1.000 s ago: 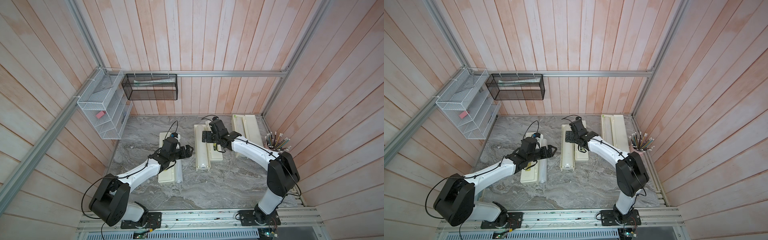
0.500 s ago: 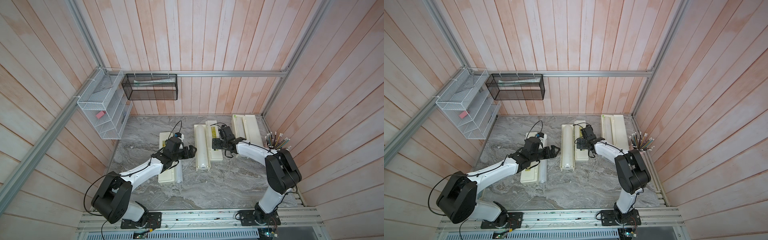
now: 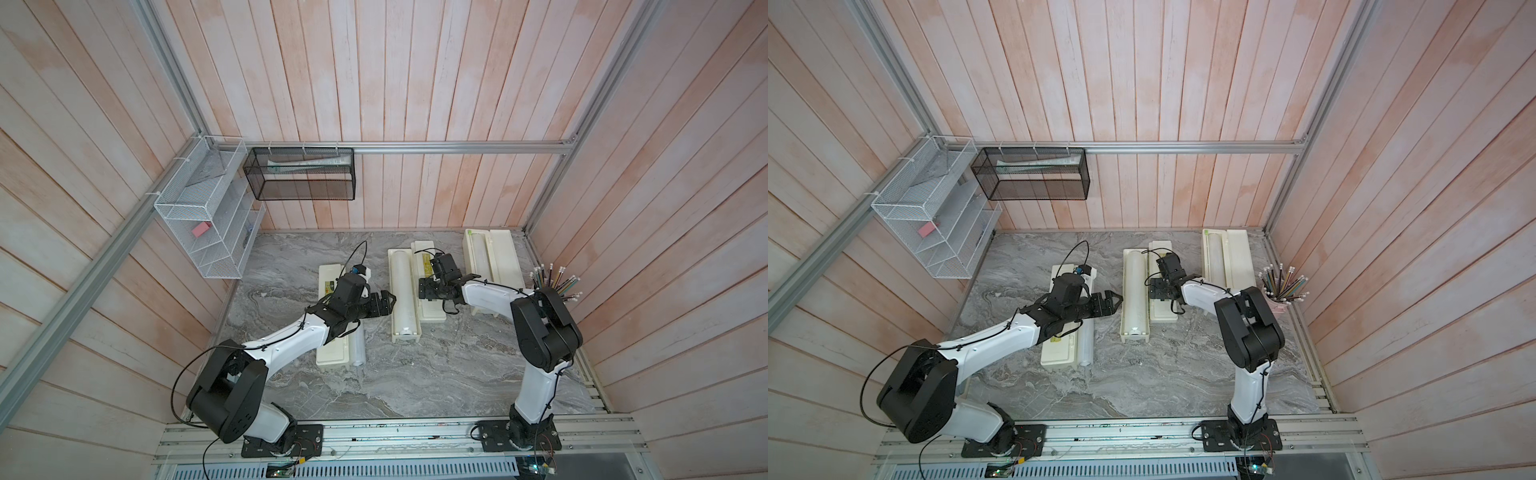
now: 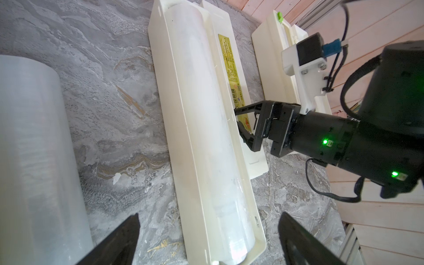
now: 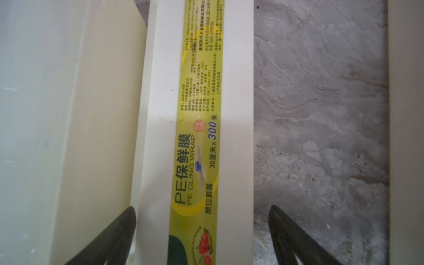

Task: Put plastic wrap rolls into dispensers
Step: Adjust the lid at the center of the board.

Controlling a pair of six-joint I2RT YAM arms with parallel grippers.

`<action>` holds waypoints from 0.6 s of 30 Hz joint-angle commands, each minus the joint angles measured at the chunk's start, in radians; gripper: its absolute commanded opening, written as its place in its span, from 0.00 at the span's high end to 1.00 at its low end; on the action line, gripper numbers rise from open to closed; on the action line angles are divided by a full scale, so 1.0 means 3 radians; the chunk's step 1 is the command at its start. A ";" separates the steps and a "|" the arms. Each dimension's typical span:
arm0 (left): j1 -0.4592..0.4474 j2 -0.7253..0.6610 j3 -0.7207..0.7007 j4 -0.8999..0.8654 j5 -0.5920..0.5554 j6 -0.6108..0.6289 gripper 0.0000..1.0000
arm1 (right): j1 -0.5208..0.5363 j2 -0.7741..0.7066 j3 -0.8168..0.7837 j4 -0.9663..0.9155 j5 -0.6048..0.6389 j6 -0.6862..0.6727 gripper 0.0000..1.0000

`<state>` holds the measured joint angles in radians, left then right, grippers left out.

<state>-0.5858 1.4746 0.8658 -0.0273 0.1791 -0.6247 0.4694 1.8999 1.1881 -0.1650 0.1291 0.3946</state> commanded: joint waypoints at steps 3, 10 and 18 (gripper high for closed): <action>-0.0016 0.0038 0.0108 0.0018 0.0024 0.0011 0.04 | -0.0129 -0.0004 -0.0054 -0.0072 -0.0019 0.0119 0.18; -0.0016 0.0055 0.0110 0.0040 0.0040 0.0006 0.04 | -0.0164 -0.0194 -0.0279 -0.0047 -0.0089 0.0127 0.24; -0.0028 0.0089 0.0100 0.0074 0.0052 -0.0009 0.04 | -0.0164 -0.0240 -0.0249 -0.0112 -0.0166 0.0053 0.05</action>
<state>-0.5861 1.4879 0.8688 -0.0261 0.1799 -0.6250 0.4217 1.8473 1.1145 -0.1692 0.0975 0.4171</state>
